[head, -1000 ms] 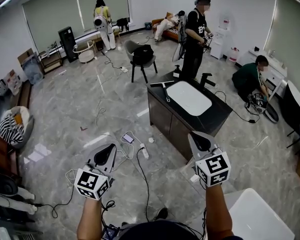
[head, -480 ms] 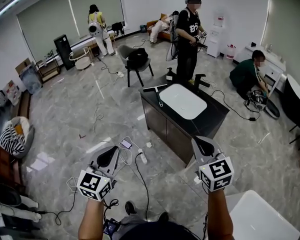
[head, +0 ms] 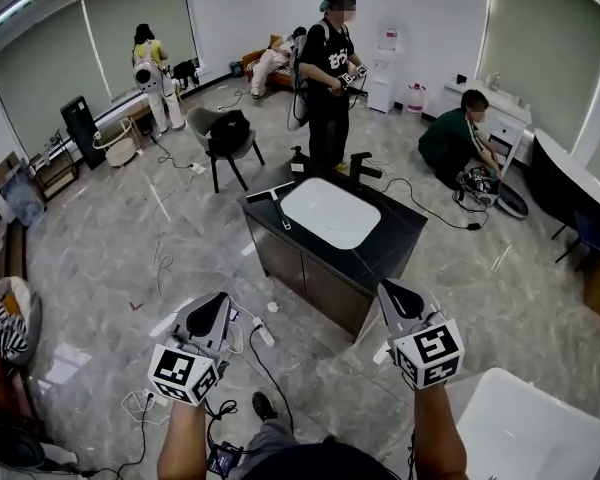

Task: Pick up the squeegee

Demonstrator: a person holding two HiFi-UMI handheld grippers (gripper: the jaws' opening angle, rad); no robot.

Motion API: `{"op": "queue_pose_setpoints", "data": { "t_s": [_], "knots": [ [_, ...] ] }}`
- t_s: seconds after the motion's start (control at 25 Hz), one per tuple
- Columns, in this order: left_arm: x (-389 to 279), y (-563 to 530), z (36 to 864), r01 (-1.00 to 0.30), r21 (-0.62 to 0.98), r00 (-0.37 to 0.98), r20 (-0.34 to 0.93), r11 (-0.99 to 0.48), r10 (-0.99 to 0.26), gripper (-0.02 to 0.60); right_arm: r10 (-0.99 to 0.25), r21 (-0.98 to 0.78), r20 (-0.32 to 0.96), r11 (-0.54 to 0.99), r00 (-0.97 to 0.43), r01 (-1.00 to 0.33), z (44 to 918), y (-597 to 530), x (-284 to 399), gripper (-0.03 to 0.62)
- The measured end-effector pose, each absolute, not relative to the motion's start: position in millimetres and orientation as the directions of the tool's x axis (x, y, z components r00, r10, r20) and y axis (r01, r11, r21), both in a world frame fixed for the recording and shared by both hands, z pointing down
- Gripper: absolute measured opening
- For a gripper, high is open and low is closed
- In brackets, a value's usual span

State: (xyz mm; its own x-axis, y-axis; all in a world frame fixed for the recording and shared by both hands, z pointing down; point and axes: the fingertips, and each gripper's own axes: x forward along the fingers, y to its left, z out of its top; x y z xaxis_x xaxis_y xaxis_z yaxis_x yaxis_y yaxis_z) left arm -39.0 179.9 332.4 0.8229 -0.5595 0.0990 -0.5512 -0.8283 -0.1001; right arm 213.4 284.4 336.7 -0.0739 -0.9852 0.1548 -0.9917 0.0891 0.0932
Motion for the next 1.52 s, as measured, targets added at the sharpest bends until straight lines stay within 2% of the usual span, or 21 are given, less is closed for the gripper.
{"op": "queue_pose_setpoints", "data": {
  "t_s": [0.28, 0.64, 1.28, 1.52],
  "knots": [
    [-39, 88, 335, -0.491, -0.08, 0.865, 0.076, -0.867, -0.497, 0.006, -0.984, 0.107, 0.178, 0.004, 0.015, -0.994, 342, 221, 208, 0.011],
    [-58, -21, 334, -0.448, -0.072, 0.887, 0.087, -0.891, -0.453, 0.006, -0.98, 0.103, 0.191, -0.046, 0.065, -0.994, 339, 128, 179, 0.011],
    [-109, -133, 331, -0.403, -0.055, 0.913, 0.048, -0.913, -0.406, 0.006, -0.972, 0.152, 0.192, -0.106, 0.135, -0.983, 327, 30, 126, 0.011],
    [-138, -156, 324, -0.415, -0.053, 0.909, 0.024, -0.908, -0.416, 0.006, -0.976, 0.174, 0.186, -0.078, 0.11, -0.982, 317, -10, 104, 0.011]
  ]
}}
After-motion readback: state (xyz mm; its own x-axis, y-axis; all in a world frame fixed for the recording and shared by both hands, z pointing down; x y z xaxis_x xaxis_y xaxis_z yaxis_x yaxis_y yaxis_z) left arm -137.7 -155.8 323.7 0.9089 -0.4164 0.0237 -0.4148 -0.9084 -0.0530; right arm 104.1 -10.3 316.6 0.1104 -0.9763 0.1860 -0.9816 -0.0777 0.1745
